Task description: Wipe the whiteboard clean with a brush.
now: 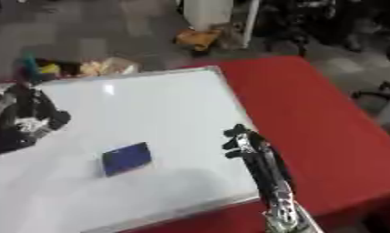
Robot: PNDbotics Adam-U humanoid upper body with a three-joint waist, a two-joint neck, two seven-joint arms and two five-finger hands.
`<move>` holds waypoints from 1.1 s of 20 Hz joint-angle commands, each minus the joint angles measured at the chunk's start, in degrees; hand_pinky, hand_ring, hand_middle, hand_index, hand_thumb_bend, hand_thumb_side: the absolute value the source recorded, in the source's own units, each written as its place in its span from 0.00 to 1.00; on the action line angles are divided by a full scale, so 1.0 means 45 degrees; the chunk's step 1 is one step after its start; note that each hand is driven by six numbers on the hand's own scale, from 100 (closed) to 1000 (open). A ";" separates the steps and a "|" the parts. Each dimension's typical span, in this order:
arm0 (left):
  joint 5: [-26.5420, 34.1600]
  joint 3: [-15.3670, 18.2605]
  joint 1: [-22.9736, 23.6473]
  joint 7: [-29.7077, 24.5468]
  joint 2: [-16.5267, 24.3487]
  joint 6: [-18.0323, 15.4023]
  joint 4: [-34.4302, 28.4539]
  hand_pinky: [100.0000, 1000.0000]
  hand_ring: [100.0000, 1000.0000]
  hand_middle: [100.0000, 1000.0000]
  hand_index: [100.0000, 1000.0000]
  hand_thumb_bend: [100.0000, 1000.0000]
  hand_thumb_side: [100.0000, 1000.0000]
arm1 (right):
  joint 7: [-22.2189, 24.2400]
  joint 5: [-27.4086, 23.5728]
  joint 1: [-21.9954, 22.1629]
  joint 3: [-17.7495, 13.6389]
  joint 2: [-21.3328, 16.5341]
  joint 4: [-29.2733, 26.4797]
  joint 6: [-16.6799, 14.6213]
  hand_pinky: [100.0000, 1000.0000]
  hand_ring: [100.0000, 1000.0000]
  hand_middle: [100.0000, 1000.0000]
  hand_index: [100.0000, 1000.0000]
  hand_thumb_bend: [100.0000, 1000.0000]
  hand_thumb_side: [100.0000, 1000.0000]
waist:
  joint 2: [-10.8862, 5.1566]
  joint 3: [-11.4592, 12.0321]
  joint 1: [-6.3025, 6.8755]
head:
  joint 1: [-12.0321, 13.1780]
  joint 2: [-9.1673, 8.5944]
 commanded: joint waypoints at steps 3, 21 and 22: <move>0.0283 0.0125 -0.0152 0.0085 0.0274 0.0224 -0.0273 0.39 0.36 0.39 0.96 0.62 0.57 | 0.0012 0.0075 -0.0020 -0.0119 -0.0083 -0.0165 -0.0019 0.55 0.59 0.42 0.64 0.00 0.83 | -0.0183 -0.0008 -0.0051 | -0.0095 -0.0120; -0.3494 -0.2295 -0.2666 -0.1275 0.0787 -0.2223 0.2397 0.42 0.40 0.43 0.91 0.75 0.46 | 0.0134 0.0047 0.0038 -0.0031 -0.0132 -0.0239 0.0009 0.55 0.59 0.42 0.64 0.00 0.83 | -0.0287 -0.0303 -0.0035 | 0.0153 0.0059; -0.3957 -0.2524 -0.2883 -0.1357 0.0700 -0.2573 0.2769 0.42 0.40 0.43 0.91 0.75 0.45 | 0.0150 0.0043 0.0034 -0.0021 -0.0139 -0.0250 0.0010 0.55 0.59 0.42 0.64 0.00 0.83 | -0.0289 -0.0327 -0.0035 | 0.0183 0.0067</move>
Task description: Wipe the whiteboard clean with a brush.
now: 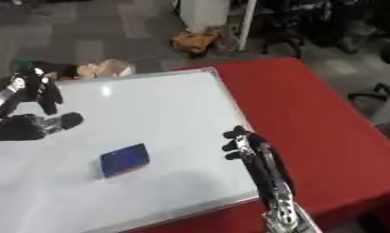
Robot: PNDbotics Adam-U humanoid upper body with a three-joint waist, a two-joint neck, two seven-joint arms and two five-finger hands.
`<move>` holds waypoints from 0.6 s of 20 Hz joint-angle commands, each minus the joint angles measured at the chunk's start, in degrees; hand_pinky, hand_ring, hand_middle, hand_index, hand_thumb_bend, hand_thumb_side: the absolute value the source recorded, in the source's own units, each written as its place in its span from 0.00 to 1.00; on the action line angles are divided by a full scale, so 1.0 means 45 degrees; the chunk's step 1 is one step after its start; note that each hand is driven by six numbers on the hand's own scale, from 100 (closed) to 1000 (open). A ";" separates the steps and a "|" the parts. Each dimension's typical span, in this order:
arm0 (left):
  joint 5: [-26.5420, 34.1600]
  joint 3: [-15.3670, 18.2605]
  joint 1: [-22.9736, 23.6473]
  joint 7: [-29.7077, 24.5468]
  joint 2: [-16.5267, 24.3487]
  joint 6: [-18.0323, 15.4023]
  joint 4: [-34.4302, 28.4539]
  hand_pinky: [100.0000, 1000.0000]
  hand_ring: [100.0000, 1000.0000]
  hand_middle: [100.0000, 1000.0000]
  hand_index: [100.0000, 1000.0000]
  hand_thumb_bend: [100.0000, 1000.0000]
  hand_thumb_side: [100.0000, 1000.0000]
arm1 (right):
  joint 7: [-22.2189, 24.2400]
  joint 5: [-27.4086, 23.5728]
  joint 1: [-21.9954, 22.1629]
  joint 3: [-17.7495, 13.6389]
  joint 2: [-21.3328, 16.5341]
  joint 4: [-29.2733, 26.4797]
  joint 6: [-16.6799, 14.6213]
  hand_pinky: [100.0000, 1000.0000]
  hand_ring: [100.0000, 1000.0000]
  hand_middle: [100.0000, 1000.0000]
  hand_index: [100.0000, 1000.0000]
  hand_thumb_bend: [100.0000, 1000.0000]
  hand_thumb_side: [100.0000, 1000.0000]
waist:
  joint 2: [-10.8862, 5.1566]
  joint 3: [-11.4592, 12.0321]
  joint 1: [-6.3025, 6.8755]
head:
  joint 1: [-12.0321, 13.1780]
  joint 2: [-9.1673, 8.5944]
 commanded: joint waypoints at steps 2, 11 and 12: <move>-0.1796 -0.0795 -0.0856 -0.0250 -0.0199 -0.1356 0.1352 0.42 0.40 0.43 0.91 0.75 0.46 | 0.0082 0.0014 -0.0071 -0.0032 -0.0123 -0.0245 -0.0027 0.55 0.59 0.42 0.64 0.00 0.83 | -0.0166 -0.0087 0.0012 | 0.0070 0.0040; -0.3825 -0.1042 -0.1420 0.0115 -0.1158 -0.2768 0.3696 0.42 0.41 0.44 0.90 0.77 0.44 | 0.0086 0.0028 -0.0031 -0.0030 -0.0067 -0.0210 -0.0026 0.55 0.59 0.42 0.64 0.00 0.83 | -0.0142 -0.0171 -0.0024 | 0.0128 0.0129; -0.3949 -0.1030 -0.1445 0.0164 -0.1227 -0.2841 0.3850 0.42 0.40 0.43 0.90 0.77 0.44 | 0.0089 0.0032 -0.0029 -0.0025 -0.0066 -0.0204 -0.0027 0.55 0.59 0.42 0.64 0.00 0.83 | -0.0140 -0.0165 -0.0024 | 0.0145 0.0125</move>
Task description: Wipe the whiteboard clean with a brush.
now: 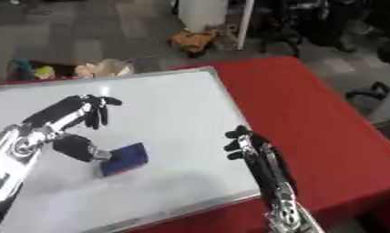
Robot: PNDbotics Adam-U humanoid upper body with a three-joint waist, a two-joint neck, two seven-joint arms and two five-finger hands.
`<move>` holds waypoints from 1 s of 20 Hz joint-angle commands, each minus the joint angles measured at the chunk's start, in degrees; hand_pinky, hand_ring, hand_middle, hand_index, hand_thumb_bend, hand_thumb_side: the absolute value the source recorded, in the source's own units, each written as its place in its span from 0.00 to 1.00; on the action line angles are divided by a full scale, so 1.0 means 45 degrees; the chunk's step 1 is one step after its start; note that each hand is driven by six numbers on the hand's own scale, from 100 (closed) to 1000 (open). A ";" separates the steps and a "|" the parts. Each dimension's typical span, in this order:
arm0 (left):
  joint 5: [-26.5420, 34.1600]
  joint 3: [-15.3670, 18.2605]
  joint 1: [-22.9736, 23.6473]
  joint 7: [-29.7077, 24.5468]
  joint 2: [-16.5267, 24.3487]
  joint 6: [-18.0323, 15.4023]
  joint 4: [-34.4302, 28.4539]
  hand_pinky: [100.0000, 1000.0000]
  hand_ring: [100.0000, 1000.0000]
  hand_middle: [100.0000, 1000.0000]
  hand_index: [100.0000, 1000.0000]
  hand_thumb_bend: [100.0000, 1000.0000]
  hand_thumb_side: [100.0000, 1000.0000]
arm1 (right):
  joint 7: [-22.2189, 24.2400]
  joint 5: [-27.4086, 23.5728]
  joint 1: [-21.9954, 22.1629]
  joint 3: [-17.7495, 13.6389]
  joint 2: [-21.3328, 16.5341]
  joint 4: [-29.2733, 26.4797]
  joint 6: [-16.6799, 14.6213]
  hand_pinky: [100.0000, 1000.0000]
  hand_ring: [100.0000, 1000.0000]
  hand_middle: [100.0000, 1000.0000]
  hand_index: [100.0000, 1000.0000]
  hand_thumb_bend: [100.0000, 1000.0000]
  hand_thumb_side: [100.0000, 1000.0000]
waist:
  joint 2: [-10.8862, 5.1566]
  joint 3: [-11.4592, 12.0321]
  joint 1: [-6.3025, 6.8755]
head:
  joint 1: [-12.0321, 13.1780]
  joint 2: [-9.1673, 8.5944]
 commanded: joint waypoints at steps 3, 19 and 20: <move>-0.0646 0.0038 -0.0410 0.0234 -0.0265 -0.0410 0.0602 0.41 0.40 0.43 0.89 0.76 0.44 | 0.0077 0.0036 -0.0046 -0.0012 -0.0059 -0.0184 -0.0057 0.55 0.59 0.42 0.64 0.00 0.83 | -0.0144 -0.0049 -0.0004 | 0.0039 0.0100; -0.1276 -0.0059 -0.0298 0.0313 -0.0642 -0.0922 0.1543 0.38 0.38 0.40 0.88 0.66 0.34 | 0.0119 0.0047 -0.0005 0.0005 -0.0018 -0.0132 -0.0073 0.55 0.59 0.42 0.64 0.00 0.84 | -0.0145 -0.0115 -0.0034 | -0.0051 0.0133; -0.1303 -0.0066 -0.0292 0.0289 -0.0656 -0.0936 0.1571 0.38 0.38 0.40 0.87 0.66 0.33 | 0.0124 0.0047 -0.0001 0.0007 -0.0015 -0.0134 -0.0074 0.55 0.59 0.42 0.64 0.00 0.83 | -0.0145 -0.0116 -0.0040 | -0.0053 0.0137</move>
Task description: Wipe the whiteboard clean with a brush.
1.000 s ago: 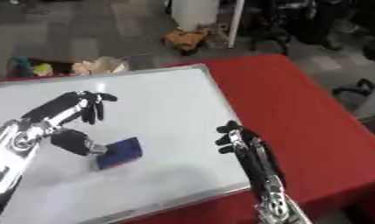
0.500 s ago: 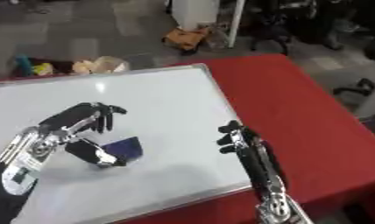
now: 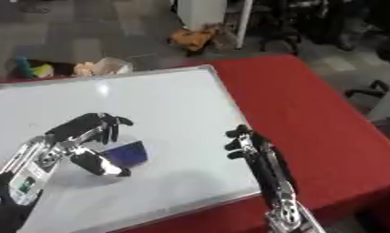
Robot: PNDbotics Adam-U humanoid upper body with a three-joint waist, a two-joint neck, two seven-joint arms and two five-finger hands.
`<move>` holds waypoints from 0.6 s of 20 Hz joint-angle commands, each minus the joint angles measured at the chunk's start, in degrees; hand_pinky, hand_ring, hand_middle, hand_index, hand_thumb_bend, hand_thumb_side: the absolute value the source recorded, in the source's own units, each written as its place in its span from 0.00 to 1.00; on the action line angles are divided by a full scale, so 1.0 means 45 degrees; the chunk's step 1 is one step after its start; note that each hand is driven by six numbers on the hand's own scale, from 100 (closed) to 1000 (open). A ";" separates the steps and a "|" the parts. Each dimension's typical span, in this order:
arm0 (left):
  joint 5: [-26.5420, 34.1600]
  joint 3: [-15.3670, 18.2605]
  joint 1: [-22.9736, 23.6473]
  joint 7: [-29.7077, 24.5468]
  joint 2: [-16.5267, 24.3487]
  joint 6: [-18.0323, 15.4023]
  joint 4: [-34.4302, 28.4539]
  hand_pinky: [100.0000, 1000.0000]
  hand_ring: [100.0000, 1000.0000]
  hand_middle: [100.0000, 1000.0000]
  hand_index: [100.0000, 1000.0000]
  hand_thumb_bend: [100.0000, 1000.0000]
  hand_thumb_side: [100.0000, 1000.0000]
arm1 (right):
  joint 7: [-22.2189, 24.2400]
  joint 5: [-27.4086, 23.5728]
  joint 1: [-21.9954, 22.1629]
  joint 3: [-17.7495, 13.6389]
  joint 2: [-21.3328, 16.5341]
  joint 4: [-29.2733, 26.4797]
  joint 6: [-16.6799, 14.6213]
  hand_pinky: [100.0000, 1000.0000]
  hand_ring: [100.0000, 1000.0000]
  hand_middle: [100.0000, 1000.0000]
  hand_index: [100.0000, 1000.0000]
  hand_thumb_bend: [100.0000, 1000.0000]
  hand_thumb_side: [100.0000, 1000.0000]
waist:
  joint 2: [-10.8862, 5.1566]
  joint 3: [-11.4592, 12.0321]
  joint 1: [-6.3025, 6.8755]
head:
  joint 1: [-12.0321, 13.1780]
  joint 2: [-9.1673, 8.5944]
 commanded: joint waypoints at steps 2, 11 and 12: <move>-0.0153 -0.0009 -0.0205 -0.0055 -0.0074 -0.0106 -0.0027 0.38 0.37 0.40 0.87 0.65 0.33 | 0.0054 0.0051 -0.0047 0.0001 -0.0070 -0.0144 -0.0045 0.55 0.59 0.42 0.64 0.00 0.83 | -0.0146 -0.0032 -0.0030 | -0.0039 0.0043; -0.0270 -0.0008 -0.0160 -0.0042 -0.0182 -0.0105 0.0144 0.35 0.34 0.37 0.86 0.53 0.26 | 0.0074 0.0056 -0.0040 0.0008 -0.0045 -0.0121 -0.0051 0.55 0.59 0.42 0.64 0.00 0.84 | -0.0128 -0.0033 -0.0035 | -0.0087 0.0100; -0.0286 -0.0006 -0.0154 -0.0029 -0.0193 -0.0099 0.0165 0.34 0.34 0.36 0.86 0.50 0.24 | 0.0077 0.0057 -0.0039 0.0008 -0.0043 -0.0118 -0.0054 0.55 0.59 0.42 0.64 0.00 0.84 | -0.0127 -0.0031 -0.0037 | -0.0094 0.0108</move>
